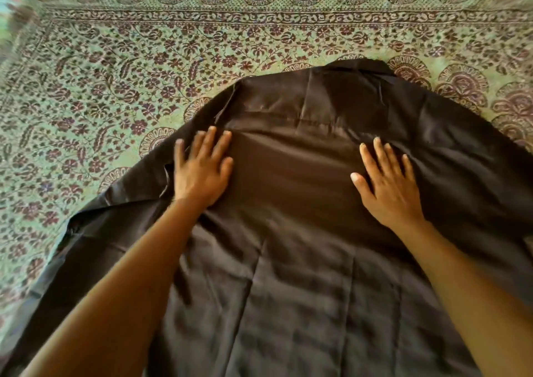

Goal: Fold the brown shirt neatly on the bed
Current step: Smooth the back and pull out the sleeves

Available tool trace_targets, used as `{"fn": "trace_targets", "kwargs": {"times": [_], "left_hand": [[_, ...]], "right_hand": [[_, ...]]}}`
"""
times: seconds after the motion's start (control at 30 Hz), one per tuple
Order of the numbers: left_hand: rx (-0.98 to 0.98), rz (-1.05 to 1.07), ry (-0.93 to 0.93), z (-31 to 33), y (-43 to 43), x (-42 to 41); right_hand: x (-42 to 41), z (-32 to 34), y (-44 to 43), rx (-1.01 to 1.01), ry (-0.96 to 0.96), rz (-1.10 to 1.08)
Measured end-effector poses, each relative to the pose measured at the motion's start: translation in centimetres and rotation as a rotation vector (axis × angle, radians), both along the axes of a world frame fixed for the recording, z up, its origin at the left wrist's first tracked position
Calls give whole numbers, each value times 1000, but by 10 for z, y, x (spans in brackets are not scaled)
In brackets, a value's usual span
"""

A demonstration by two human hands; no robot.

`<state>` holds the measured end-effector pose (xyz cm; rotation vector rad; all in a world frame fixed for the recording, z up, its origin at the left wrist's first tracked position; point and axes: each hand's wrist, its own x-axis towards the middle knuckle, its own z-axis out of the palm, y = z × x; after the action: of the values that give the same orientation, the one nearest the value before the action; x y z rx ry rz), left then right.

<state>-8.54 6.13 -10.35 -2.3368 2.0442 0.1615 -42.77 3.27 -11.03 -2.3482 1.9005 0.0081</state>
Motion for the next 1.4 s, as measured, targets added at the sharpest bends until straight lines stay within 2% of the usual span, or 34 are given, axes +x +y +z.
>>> {"fn": "trace_targets", "kwargs": {"times": [0.07, 0.13, 0.27, 0.4, 0.53, 0.73, 0.83, 0.9, 0.97, 1.1, 1.27, 1.4], "left_hand": [[49, 203, -27, 9, -7, 24], [40, 260, -26, 19, -14, 13], [-105, 48, 63, 26, -9, -77], [-29, -151, 191, 15, 11, -186], [34, -119, 195, -2, 15, -228], [-21, -98, 178, -8, 17, -229], [-46, -89, 168, -10, 17, -229], [-52, -87, 160, -10, 16, -230], [-57, -89, 157, -11, 16, -230], [-54, -93, 148, -12, 15, -229], [-42, -94, 156, -10, 14, -229], [4, -93, 158, -5, 14, -230]], "right_hand": [[-4, 1, -1, 0, 30, -36], [-3, 3, 0, 0, 42, -70], [-9, 7, 14, -1, 39, -98], [-51, 8, 23, 38, 22, -194], [-105, 11, 27, 39, 43, -274], [-156, 25, 19, 39, 16, -580], [-140, 31, -1, -72, -36, -361], [-120, 28, -18, -23, -73, -132], [-107, 20, -34, 51, -76, -46], [-117, 8, -57, 102, -87, -222], [-123, 20, -56, 134, 42, -380], [-124, 42, -18, 83, -2, -370]]}}
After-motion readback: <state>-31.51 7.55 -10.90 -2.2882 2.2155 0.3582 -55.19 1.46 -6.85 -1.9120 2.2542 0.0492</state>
